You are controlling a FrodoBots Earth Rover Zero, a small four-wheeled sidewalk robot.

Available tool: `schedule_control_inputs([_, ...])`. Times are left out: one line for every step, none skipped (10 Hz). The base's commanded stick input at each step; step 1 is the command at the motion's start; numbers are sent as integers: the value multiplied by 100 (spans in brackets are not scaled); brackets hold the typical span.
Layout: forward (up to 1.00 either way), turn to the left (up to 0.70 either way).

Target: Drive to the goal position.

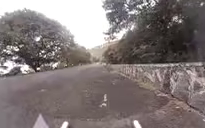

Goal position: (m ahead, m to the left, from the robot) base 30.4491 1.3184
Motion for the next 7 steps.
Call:
schedule_control_inputs([50, 0])
schedule_control_inputs([50, 0])
schedule_control_inputs([50, 0])
schedule_control_inputs([50, 0])
schedule_control_inputs([50, 0])
schedule_control_inputs([50, 0])
schedule_control_inputs([50, 0])
